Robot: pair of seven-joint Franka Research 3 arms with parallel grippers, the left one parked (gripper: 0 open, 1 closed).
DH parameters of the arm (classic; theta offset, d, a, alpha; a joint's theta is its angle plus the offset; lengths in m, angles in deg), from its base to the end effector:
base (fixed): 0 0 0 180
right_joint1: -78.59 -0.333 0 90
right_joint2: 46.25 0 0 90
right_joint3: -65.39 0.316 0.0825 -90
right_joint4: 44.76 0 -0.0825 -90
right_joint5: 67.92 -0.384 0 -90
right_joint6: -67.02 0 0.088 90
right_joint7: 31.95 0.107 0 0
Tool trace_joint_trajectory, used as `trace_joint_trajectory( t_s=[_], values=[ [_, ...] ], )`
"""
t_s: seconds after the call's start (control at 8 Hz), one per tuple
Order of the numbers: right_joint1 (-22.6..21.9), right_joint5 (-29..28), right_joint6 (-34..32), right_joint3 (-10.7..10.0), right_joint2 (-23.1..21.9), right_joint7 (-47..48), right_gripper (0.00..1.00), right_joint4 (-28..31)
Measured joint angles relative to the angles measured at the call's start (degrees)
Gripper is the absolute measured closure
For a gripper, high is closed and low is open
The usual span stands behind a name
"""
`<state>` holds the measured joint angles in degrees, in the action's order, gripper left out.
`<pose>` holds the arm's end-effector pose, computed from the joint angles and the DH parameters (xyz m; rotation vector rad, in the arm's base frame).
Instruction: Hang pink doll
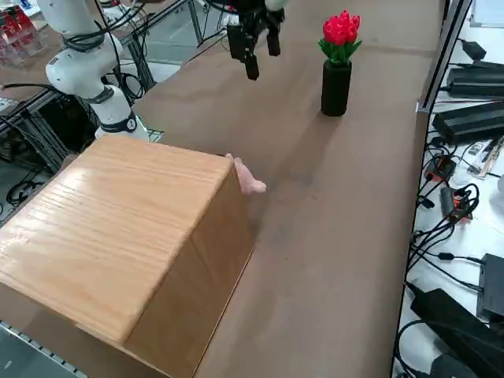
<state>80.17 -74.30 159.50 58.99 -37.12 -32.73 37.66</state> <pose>0.6036 -0.0674 0.5994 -3.0431 0.1950 -0.0370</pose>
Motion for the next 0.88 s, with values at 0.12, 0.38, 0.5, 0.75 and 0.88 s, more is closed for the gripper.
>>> trace_joint_trajectory(
  t_s=[0.12,0.38,0.5,0.75,0.88],
  values=[
    [0.03,0.70,-0.84,-0.10,-1.27,-3.22,0.00,0.91],
    [-0.43,6.90,4.40,1.13,-6.88,-5.16,0.00,10.21],
    [-1.00,8.33,4.31,2.10,-9.18,-5.16,0.00,13.57],
    [-1.59,8.77,-0.55,2.81,-10.90,-5.16,0.00,14.00],
    [-1.56,8.39,-1.93,2.78,-10.90,-5.16,0.00,13.36]
  ],
)
